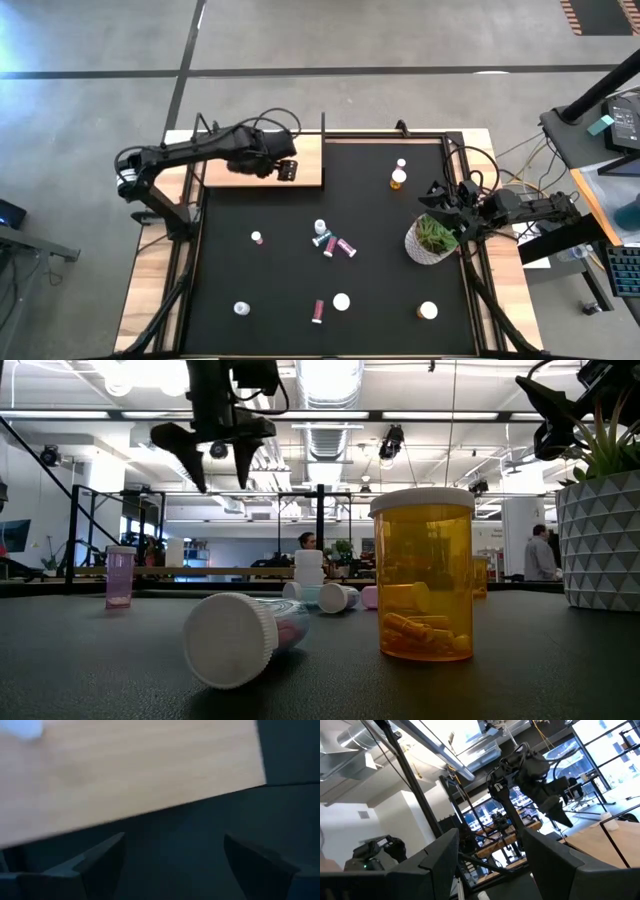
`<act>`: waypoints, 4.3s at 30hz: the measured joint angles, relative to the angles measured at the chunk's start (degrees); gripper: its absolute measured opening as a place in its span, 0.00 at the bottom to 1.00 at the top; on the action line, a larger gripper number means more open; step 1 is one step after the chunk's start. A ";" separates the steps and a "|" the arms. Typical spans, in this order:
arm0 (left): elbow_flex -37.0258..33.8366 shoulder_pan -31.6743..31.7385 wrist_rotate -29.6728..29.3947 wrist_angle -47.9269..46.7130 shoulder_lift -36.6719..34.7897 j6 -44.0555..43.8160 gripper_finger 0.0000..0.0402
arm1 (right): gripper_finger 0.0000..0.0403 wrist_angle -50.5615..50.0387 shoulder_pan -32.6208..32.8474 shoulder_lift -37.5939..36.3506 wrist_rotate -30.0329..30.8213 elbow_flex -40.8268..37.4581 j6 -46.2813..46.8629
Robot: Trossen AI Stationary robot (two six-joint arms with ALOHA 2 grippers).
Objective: Pick and place medicine bottles onto shelf by color
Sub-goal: Put the bottom left pink pill bottle into the shelf
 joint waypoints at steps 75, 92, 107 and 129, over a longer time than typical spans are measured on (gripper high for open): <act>-29.90 -17.71 19.45 17.85 -0.11 -42.27 0.21 | 0.53 -0.01 -0.01 -0.01 0.01 0.01 0.00; -29.84 -14.11 19.47 17.32 -5.98 -40.87 0.26 | 0.53 -0.01 0.01 -0.02 -0.02 0.01 0.00; -18.70 -4.13 17.75 8.82 -1.76 -23.69 0.26 | 0.53 -0.03 -0.02 -0.01 0.00 0.00 0.00; -7.25 18.36 13.06 3.28 6.36 9.30 0.26 | 0.53 -0.90 0.00 -0.02 -0.02 0.01 0.00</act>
